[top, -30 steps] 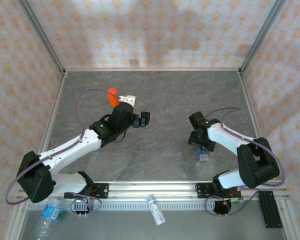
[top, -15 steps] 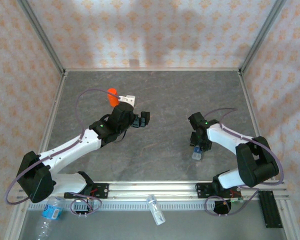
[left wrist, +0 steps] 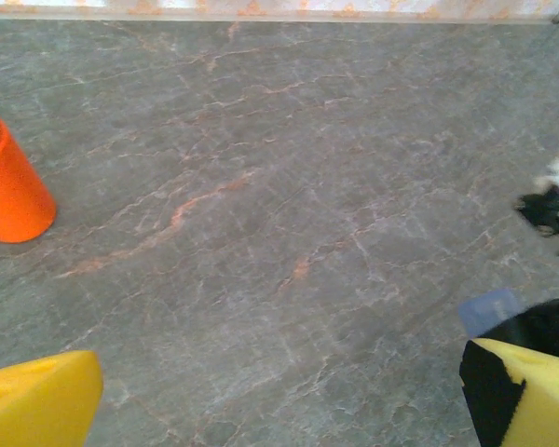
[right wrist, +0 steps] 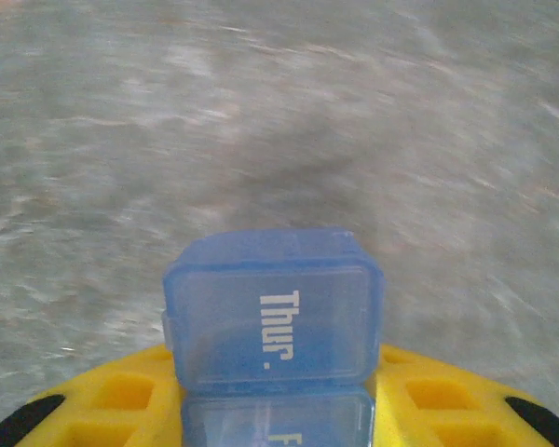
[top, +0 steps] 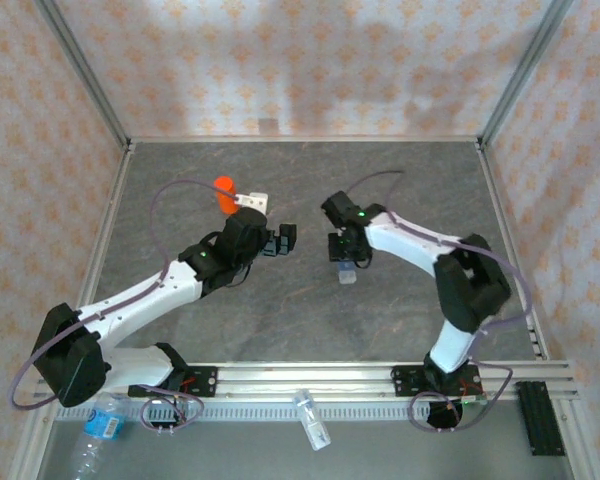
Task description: Sort the pills into containers
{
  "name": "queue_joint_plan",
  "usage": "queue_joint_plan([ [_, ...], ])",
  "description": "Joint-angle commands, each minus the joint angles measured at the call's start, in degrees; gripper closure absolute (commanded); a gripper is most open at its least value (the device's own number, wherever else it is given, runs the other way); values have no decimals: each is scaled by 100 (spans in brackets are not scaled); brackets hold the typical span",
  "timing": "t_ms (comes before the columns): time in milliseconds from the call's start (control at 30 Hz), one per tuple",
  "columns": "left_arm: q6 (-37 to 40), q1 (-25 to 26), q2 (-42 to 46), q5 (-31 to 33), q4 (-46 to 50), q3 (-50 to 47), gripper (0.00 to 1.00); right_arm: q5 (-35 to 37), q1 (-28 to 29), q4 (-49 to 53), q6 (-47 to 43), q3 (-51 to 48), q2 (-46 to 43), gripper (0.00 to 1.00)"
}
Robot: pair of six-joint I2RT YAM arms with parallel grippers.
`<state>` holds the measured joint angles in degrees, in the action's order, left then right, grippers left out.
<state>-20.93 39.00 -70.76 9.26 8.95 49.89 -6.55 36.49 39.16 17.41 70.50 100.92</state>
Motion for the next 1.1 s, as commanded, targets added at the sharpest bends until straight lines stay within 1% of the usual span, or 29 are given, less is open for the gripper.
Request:
queue_joint_plan([
  [0, 148, 11, 223, 487, 148, -52, 0, 70, 229, 396, -575, 647, 624, 61],
  [167, 178, -125, 446, 649, 354, -101, 0, 0, 374, 530, -817, 1221, 1274, 59],
  [333, 58, -217, 647, 632, 337, -227, 0, 73, 385, 503, -909, 1307, 1570, 56],
  [433, 8, -227, 670, 626, 319, -252, 0, 60, 385, 457, -914, 1275, 1615, 52],
  [533, -16, -225, 643, 601, 314, -250, 0, 41, 387, 439, -891, 1188, 1500, 42],
  [667, -34, -227, 608, 569, 273, -235, 0, 63, 384, 422, -815, 908, 1023, 29],
  [733, -58, -231, 603, 555, 249, -240, 0, 51, 385, 402, -756, 700, 762, 26],
  [900, -75, -234, 574, 520, 165, -238, 0, -47, 385, 165, -544, 29, 244, 25],
  [1067, -75, -235, 498, 516, 124, -212, 0, -124, 394, -38, -417, -292, 181, 25],
])
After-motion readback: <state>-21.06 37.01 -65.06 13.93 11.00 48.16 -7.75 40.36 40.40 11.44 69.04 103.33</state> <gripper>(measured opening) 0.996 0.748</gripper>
